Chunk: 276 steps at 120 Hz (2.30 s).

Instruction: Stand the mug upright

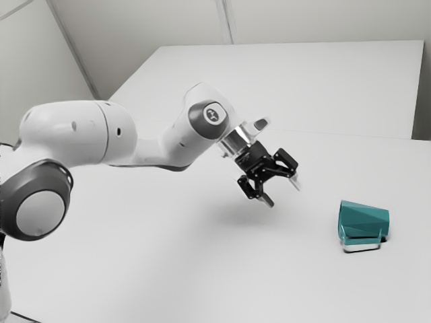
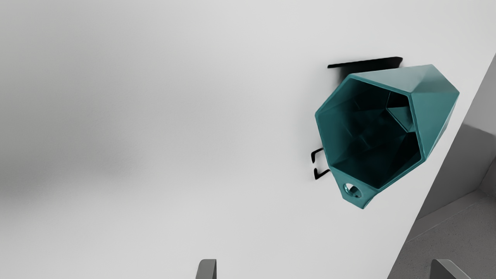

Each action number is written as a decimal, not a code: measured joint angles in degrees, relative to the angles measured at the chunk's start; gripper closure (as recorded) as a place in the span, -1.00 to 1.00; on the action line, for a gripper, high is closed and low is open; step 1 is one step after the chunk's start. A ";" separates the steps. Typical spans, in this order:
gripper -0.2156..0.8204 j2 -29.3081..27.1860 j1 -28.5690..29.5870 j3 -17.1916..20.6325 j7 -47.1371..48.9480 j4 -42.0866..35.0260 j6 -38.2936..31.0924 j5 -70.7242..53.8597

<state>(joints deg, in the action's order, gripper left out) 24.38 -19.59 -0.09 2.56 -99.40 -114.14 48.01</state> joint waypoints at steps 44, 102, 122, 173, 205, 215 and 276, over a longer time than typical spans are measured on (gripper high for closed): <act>-0.58 8.56 -3.07 0.88 1.55 7.46 -4.54 6.34; -0.58 11.40 -5.67 2.61 2.51 7.23 -5.91 20.04; -0.58 13.84 -5.58 2.37 2.47 9.88 -6.87 20.55; -0.58 16.42 -5.36 3.27 1.60 13.76 -9.05 21.13; -0.58 16.79 -5.37 5.31 1.25 13.89 -9.38 24.14; -0.48 16.80 -5.37 5.42 1.18 13.94 -9.40 24.27; 0.85 16.63 -5.59 5.21 1.08 16.77 -9.49 20.24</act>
<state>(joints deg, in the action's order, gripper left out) 41.01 -25.19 5.12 3.63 -82.63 -123.62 68.25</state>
